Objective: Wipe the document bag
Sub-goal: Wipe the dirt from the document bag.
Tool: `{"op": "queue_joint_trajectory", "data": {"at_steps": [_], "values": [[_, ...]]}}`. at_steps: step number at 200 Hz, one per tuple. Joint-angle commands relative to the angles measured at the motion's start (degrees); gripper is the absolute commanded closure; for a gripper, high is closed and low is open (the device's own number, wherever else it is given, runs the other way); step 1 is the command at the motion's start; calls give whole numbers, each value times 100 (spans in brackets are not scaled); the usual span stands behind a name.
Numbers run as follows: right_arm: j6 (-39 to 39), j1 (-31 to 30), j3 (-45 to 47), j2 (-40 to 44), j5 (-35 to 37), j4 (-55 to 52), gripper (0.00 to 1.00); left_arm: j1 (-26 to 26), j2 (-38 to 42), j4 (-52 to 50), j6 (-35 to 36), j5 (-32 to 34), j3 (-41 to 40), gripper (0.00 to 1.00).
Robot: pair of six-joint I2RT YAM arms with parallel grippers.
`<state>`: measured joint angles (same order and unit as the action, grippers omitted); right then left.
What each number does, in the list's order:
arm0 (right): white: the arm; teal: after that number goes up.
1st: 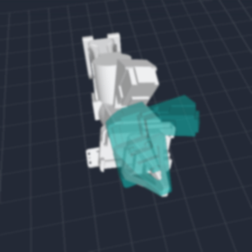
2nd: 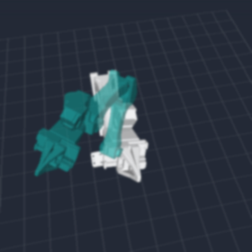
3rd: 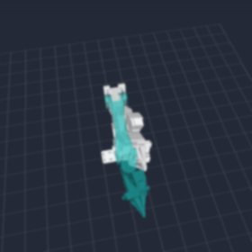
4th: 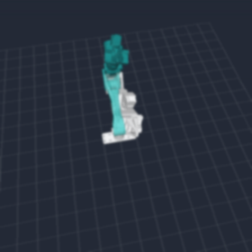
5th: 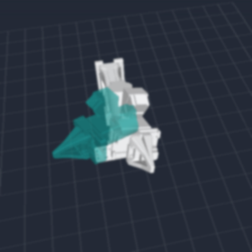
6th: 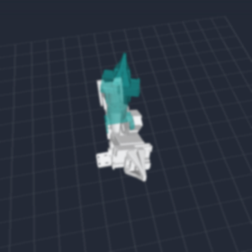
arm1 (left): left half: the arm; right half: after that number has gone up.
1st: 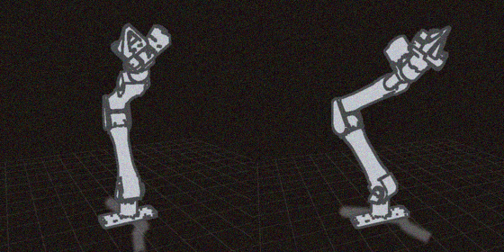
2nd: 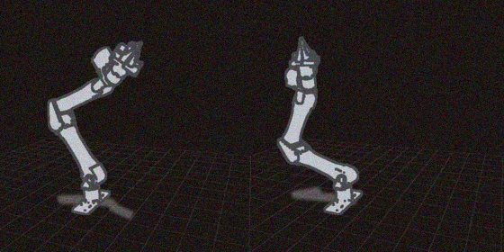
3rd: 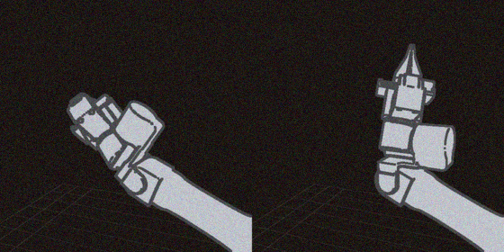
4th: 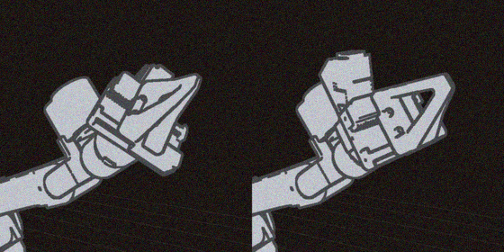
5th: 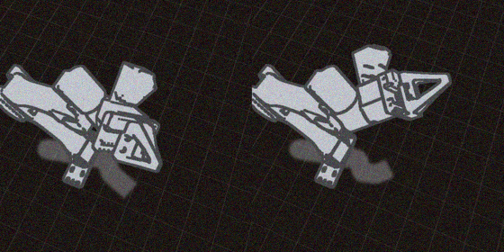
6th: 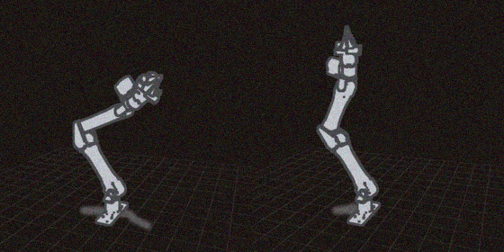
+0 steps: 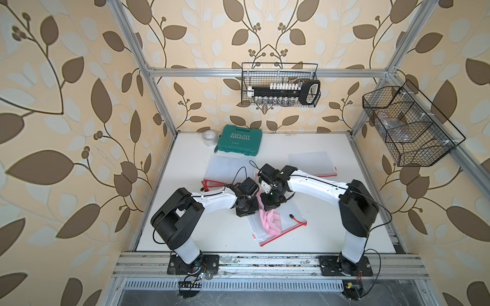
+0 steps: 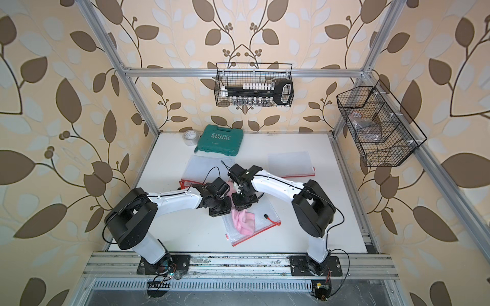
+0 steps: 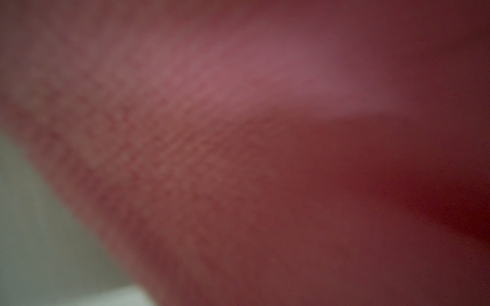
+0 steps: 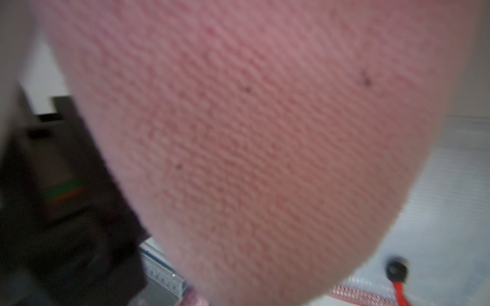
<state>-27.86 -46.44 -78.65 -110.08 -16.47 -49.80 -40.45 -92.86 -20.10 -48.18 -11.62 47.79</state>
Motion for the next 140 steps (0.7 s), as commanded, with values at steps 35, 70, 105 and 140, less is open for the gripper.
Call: {"op": "queue_joint_trajectory", "data": {"at_steps": [35, 70, 105, 140], "values": [[-478, 820, 1254, 313, 592, 244, 100, 10, 134, -143, -42, 496, -321, 99], [41, 1494, 1317, 1112, 2756, -727, 100, 9, 72, -166, -42, 497, -292, 99], [709, 858, 839, 1515, 1952, -1212, 100, 10, -48, -215, -42, 450, -130, 99], [825, -294, 547, 875, -394, -671, 100, 10, -130, -179, -42, 414, -114, 100]]}}
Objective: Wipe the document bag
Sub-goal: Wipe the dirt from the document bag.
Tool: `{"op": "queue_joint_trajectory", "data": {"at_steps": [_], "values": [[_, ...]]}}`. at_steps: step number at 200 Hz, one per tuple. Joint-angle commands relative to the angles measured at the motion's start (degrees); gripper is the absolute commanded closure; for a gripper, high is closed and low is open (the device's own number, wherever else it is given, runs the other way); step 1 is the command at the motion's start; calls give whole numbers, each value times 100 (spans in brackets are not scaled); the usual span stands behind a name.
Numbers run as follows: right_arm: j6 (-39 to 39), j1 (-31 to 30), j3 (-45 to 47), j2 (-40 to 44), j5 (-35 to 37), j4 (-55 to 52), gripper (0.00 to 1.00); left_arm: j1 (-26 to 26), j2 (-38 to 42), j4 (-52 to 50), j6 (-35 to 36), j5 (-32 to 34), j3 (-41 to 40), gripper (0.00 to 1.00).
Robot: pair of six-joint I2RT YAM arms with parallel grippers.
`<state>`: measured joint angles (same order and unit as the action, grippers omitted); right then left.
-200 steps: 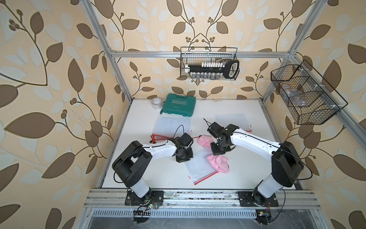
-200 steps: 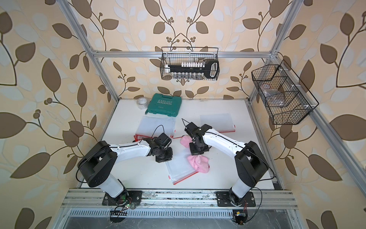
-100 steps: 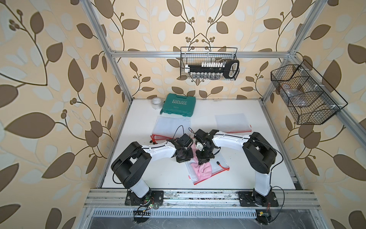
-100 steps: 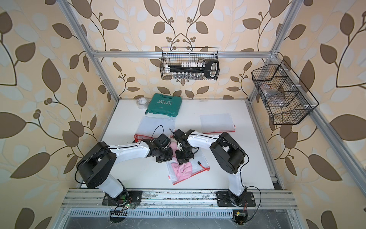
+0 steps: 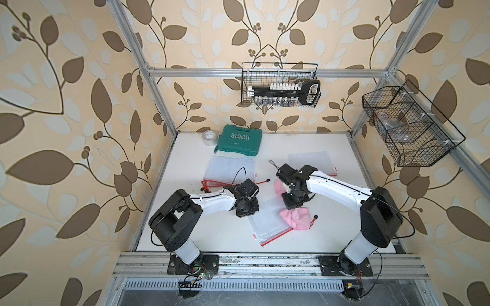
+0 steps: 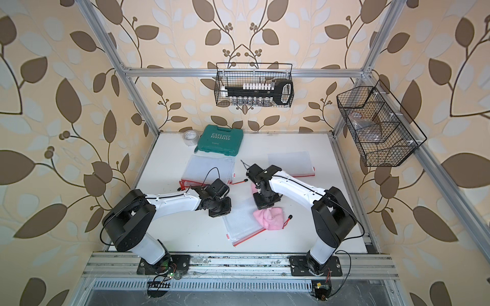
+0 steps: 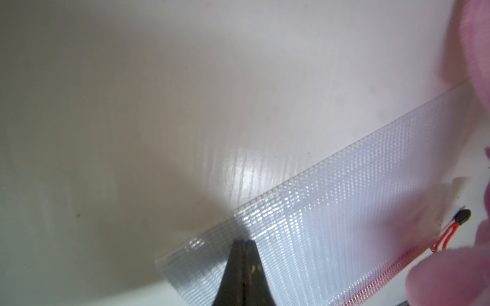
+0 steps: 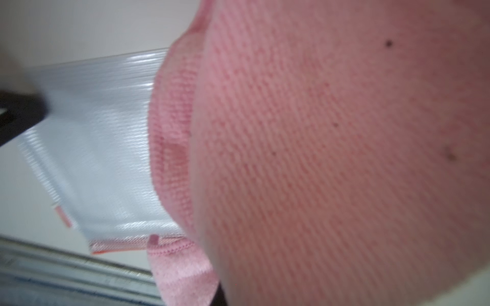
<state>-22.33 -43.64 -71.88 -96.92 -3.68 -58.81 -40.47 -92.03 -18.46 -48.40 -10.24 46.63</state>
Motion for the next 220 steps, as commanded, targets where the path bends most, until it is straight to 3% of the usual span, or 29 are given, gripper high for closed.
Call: {"op": "queue_joint_trajectory", "data": {"at_steps": [1, 26, 48, 78, 111, 128, 143, 175, 203, 220], "values": [[268, -588, -132, -472, -1742, 260, 100, 13, -216, -347, -20, 272, -2, 100], [-59, -828, -110, -1104, -2515, 1036, 100, 13, -189, -389, -20, 292, 15, 99], [-286, -836, 5, -1360, -2654, 1444, 100, 10, -166, -346, -20, 296, -9, 100], [-738, -386, 625, -1386, -1673, 1350, 100, 11, -193, -293, -20, 286, -63, 100], [-853, 744, 1664, -285, -230, 944, 100, 13, -121, -282, -20, 325, -202, 100], [-732, 1221, 1759, 320, 421, 574, 100, 12, -97, -313, -20, 327, -233, 100], [-585, 1300, 1565, 688, 700, 278, 100, 13, -57, -343, -20, 377, -237, 100], [-224, 612, 663, 596, -16, 141, 100, 12, -95, -396, -9, 379, -159, 100], [-256, 146, 41, -209, -1227, 719, 100, 13, -96, -481, 32, 366, -103, 100], [-332, 86, -251, -793, -1367, 943, 100, 13, -109, -558, 83, 370, -97, 100]]}}
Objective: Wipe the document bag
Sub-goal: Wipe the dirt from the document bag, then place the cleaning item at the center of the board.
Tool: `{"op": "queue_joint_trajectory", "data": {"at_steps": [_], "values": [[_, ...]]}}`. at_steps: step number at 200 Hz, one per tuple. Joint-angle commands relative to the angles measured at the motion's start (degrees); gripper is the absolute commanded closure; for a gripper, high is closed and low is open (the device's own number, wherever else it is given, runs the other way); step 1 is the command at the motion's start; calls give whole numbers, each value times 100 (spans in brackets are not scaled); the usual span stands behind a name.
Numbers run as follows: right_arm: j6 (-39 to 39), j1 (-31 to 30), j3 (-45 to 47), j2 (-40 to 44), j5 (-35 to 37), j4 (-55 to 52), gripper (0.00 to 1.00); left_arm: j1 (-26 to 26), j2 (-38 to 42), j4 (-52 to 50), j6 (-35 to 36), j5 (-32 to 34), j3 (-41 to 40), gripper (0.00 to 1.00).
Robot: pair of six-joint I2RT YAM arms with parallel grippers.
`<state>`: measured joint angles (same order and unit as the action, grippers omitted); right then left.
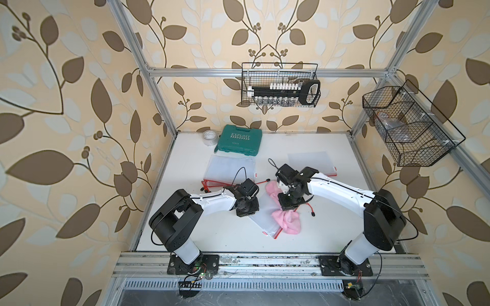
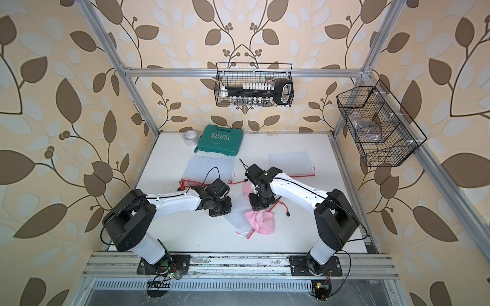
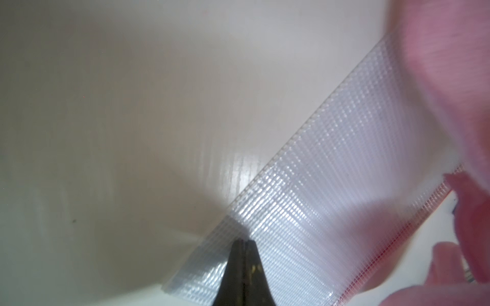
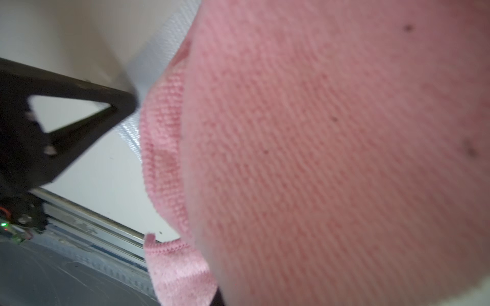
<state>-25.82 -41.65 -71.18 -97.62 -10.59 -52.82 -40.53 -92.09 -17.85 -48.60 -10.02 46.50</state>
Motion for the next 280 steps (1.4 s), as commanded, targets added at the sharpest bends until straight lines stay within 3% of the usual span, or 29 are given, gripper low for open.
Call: {"op": "queue_joint_trajectory", "data": {"at_steps": [1, 21, 39, 71, 97, 135, 178, 210, 225, 235, 251, 257, 280], "values": [[17, -110, -333, -754, -670, 348, 100, 19, -100, -626, 104, 346, -82, 100], [-16, 95, -297, -1117, -414, 424, 100, 24, -100, -708, 145, 376, -73, 100], [-48, 709, 71, -1016, 133, 372, 100, 41, -74, -776, 165, 389, -78, 100], [-10, 1770, 1048, -134, 793, 280, 100, 141, 7, -852, 236, 406, -117, 100], [-42, 2259, 1516, 616, 1141, 21, 100, 276, 90, -962, 346, 418, -120, 100], [-401, 2394, 1750, 1484, 1403, -463, 100, 481, 300, -1246, 577, 481, -66, 100], [-723, 2563, 1926, 1234, 1163, -425, 100, 818, 644, -1519, 885, 537, -63, 100], [-879, 2564, 2285, 1158, 974, -163, 90, 889, 904, -1612, 1058, 542, 117, 90], [-901, 2565, 2264, 1229, 1060, -237, 79, 881, 1088, -1675, 1089, 441, 282, 82], [-883, 2565, 2179, 1312, 1116, -366, 65, 889, 1088, -1718, 1106, 369, 386, 76], [-853, 2565, 2042, 1512, 1118, -543, 20, 886, 1144, -1697, 1083, 267, 481, 68], [-828, 2559, 1990, 1591, 1109, -614, 9, 883, 1170, -1681, 1066, 242, 502, 66], [-761, 2565, 1769, 1867, 1143, -971, 2, 885, 1237, -1605, 1037, 129, 593, 59]]}}
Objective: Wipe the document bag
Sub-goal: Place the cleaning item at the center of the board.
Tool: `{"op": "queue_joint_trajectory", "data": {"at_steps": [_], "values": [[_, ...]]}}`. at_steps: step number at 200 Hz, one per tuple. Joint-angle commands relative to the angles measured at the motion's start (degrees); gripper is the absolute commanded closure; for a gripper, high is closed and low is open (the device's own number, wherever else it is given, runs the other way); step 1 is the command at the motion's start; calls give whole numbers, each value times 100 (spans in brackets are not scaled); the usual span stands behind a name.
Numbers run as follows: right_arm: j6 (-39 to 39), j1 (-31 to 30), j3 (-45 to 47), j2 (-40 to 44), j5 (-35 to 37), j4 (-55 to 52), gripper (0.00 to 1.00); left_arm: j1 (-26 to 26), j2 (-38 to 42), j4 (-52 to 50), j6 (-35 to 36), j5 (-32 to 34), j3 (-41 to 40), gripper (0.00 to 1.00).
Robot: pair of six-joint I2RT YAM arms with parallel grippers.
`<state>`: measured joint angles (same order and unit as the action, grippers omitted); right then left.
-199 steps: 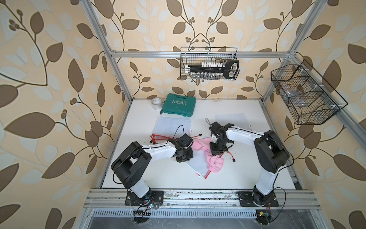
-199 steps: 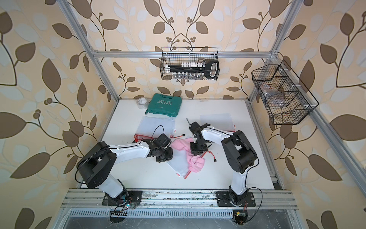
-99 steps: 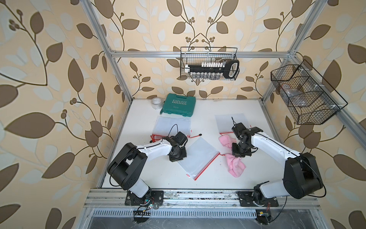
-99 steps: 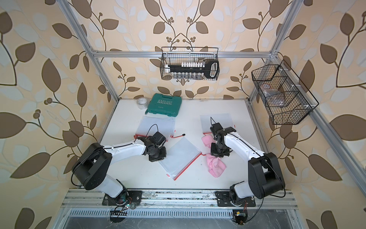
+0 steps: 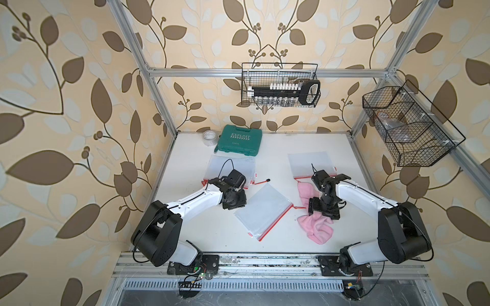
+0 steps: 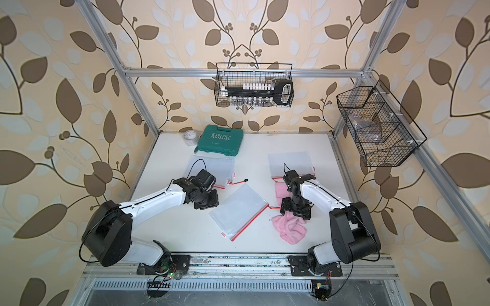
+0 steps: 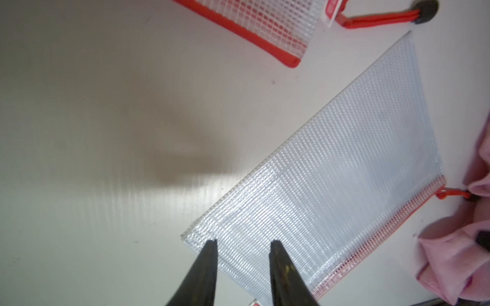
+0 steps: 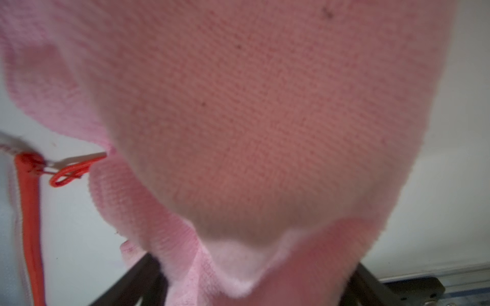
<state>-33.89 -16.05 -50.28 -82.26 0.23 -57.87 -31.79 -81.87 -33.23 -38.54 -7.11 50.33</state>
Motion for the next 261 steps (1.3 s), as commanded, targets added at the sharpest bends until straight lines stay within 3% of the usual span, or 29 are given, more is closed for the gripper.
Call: {"op": "queue_joint_trajectory", "data": {"at_steps": [1, 78, 123, 168, 211, 238, 261], "values": [[52, 1, -327, 341, 59, -482, 2, 13, 214, -63, 31, -165, 217, 59], [158, -38, -780, 911, 93, -1152, 2, -17, -407, 553, -26, -821, 769, 54], [218, -39, -716, 536, 228, -884, 2, -446, -718, 1109, 182, -1223, 1424, 53], [184, -153, -652, -10, -290, -150, 2, -1018, -1667, 2114, 377, -2329, 2268, 50], [143, -305, -523, 38, -411, -22, 2, -1457, -2772, 2804, 320, -3100, 3120, 51], [54, -316, -475, 193, -360, -114, 2, -1698, -3477, 2784, 345, -3681, 3739, 52], [-14, -313, -525, 334, -266, -281, 2, -1871, -4179, 2059, 466, -3827, 4341, 53]]}}
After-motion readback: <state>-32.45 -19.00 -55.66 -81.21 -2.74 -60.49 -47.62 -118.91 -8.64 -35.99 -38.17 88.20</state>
